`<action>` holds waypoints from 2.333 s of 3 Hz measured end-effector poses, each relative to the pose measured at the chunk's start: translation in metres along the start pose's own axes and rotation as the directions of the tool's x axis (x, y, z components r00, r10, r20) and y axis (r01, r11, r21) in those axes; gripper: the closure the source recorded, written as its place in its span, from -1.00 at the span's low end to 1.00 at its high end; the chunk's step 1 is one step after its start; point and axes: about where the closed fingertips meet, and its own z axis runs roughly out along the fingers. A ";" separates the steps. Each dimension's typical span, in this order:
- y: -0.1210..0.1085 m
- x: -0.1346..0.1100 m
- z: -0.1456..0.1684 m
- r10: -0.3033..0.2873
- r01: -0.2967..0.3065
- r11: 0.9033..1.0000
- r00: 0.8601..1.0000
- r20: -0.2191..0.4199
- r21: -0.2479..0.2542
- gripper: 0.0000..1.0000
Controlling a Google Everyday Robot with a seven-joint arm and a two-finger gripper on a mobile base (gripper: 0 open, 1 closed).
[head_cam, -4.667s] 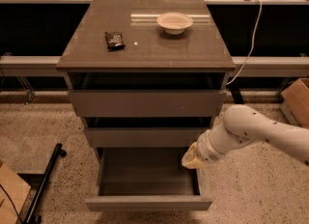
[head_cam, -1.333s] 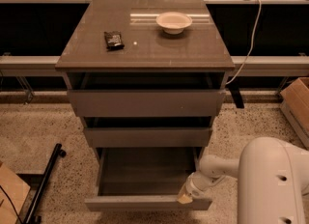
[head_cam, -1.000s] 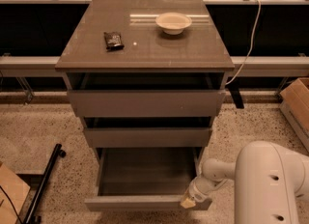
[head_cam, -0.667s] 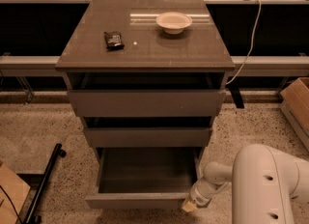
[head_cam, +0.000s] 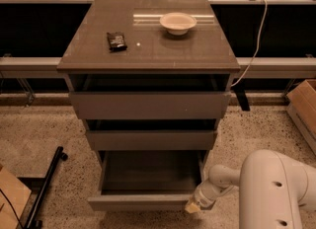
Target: Close bottom drawer
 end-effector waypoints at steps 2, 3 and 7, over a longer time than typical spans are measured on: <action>-0.031 -0.025 0.014 -0.042 0.042 0.999 0.998 0.038 0.004 1.00; -0.050 -0.036 0.020 -0.052 0.051 0.997 0.999 0.016 0.051 1.00; -0.147 -0.085 -0.001 -0.181 0.174 0.964 0.983 0.015 0.203 1.00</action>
Offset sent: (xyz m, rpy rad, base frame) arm 0.2174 0.0090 0.0155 0.3926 -0.2659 -0.0490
